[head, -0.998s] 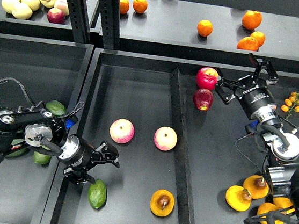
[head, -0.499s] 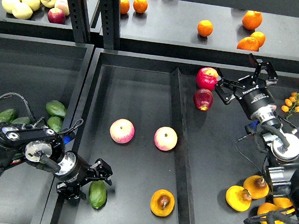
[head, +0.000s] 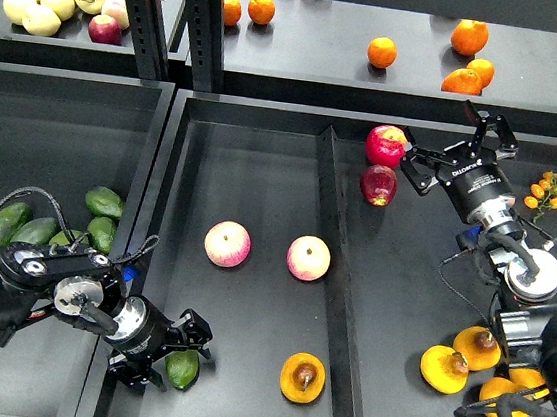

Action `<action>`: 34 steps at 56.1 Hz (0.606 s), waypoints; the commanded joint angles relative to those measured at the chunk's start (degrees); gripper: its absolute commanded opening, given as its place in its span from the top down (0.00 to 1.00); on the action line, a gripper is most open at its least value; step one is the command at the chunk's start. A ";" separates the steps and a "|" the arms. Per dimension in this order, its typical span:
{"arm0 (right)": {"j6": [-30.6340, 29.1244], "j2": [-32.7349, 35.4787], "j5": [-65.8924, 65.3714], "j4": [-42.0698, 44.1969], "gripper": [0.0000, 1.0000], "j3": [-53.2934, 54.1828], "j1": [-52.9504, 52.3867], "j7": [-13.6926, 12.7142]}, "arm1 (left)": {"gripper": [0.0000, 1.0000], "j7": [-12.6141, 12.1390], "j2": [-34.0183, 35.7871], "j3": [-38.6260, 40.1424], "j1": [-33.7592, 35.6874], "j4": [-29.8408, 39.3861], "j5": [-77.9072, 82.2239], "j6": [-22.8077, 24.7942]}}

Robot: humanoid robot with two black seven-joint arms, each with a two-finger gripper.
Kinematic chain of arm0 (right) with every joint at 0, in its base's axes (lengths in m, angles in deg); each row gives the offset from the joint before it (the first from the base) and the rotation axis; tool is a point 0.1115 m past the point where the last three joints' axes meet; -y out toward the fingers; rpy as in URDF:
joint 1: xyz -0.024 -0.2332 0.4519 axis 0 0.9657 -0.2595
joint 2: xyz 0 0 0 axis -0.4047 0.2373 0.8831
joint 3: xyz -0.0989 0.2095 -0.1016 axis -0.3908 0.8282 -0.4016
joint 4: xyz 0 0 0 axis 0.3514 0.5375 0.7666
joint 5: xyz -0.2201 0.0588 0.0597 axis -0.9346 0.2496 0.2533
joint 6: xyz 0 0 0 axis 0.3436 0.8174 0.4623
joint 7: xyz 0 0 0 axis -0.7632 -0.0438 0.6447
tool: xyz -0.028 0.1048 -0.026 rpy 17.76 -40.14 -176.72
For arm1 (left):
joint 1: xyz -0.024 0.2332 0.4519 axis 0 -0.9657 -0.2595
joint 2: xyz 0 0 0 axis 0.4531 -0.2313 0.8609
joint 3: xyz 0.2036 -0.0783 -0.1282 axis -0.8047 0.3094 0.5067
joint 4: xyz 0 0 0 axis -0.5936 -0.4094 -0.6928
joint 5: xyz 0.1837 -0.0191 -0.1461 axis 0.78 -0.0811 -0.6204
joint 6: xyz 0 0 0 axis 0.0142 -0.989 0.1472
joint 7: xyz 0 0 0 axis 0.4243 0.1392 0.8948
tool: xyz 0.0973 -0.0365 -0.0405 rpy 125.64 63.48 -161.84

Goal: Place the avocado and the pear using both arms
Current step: 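Close the left gripper around the green avocado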

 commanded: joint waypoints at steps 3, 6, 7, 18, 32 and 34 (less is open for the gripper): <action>0.00 0.00 0.00 -0.08 0.00 0.00 -0.06 0.00 | 0.09 0.00 -0.16 0.00 -0.11 -0.09 0.32 0.00; 0.00 0.00 0.00 -0.08 0.00 0.00 -0.06 0.00 | 0.11 0.00 -0.16 0.00 -0.11 -0.09 0.40 0.00; 0.00 0.00 0.00 -0.08 0.00 0.00 -0.06 0.00 | 0.14 0.00 -0.25 0.00 -0.11 -0.09 0.40 0.00; 0.00 0.00 0.00 -0.08 0.00 0.00 -0.06 0.00 | 0.32 0.00 -0.51 0.00 -0.11 -0.09 0.49 0.00; 0.00 0.00 0.00 -0.08 0.00 0.00 0.03 0.00 | 0.55 0.00 -1.04 0.79 -0.11 -0.71 2.42 0.00; 0.00 0.00 0.00 -0.08 0.00 0.00 0.03 0.00 | 0.56 0.00 -1.13 0.97 -0.11 -0.97 3.39 0.00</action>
